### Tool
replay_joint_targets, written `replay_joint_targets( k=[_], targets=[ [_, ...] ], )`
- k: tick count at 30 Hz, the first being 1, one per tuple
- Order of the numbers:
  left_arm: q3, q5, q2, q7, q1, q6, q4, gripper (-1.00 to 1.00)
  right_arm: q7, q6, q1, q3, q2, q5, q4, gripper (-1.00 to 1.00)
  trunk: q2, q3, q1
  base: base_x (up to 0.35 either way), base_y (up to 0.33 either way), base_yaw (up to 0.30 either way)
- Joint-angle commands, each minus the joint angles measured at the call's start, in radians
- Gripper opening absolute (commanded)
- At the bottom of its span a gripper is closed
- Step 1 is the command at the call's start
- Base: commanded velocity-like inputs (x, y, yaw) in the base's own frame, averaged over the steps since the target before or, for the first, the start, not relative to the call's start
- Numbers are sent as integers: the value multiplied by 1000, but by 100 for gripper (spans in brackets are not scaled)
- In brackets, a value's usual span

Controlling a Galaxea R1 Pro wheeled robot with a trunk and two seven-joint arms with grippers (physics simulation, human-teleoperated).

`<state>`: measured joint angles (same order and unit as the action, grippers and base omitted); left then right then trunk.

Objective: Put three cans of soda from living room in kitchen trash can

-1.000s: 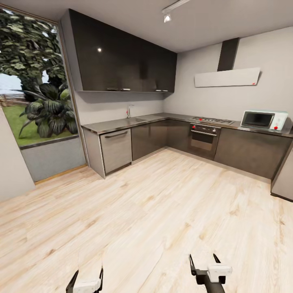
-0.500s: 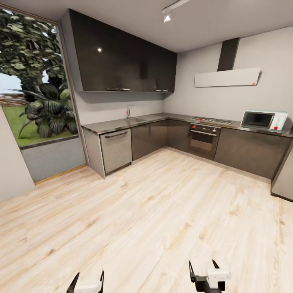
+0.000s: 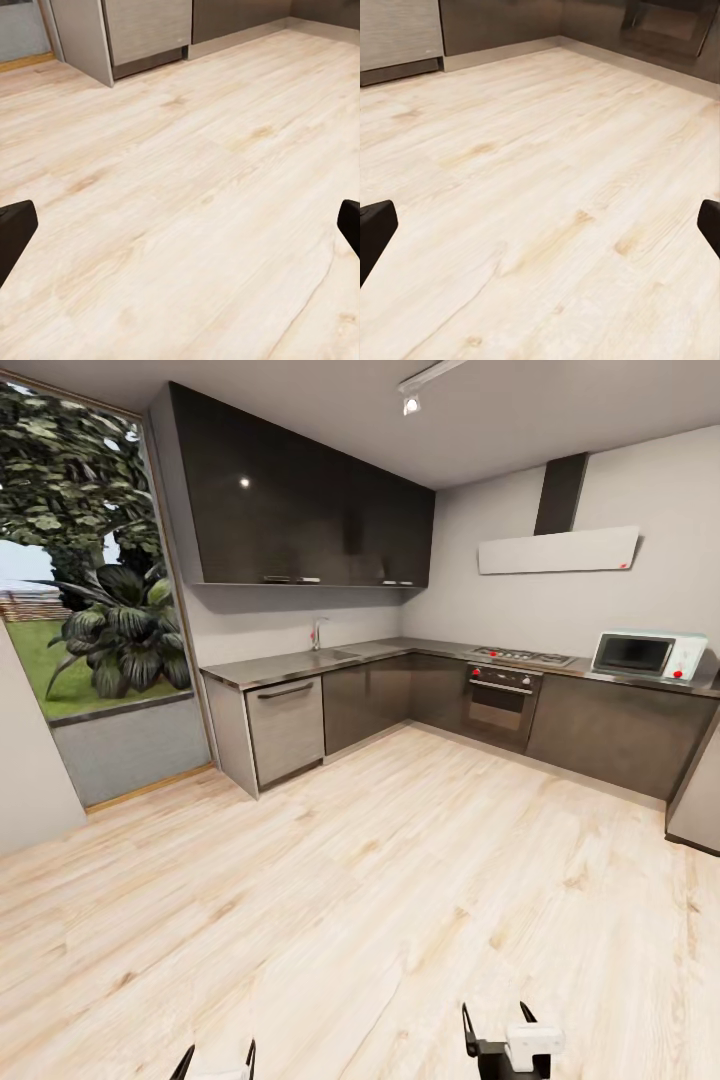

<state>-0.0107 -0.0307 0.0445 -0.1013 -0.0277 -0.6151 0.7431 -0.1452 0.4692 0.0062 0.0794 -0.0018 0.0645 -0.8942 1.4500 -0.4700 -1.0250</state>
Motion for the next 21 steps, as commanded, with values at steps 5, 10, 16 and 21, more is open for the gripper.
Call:
replay_joint_targets(
  k=[5,10,16,21],
  targets=[
    [0,0,0,0,0,0,-2,100,0,0,0,0,0,-1,1,100,0,0,0,0,0,0],
    [0,-1,0,0,0,0,-2,100,0,0,-1,0,0,-1,1,100,0,0,0,0,0,0],
    [0,-1,0,0,0,0,-11,100,1,0,-1,1,0,-1,1,100,0,0,0,-22,0,0],
    [0,0,0,0,0,0,-15,100,1,0,-2,1,0,-2,1,100,0,0,0,-34,0,0]
  ],
)
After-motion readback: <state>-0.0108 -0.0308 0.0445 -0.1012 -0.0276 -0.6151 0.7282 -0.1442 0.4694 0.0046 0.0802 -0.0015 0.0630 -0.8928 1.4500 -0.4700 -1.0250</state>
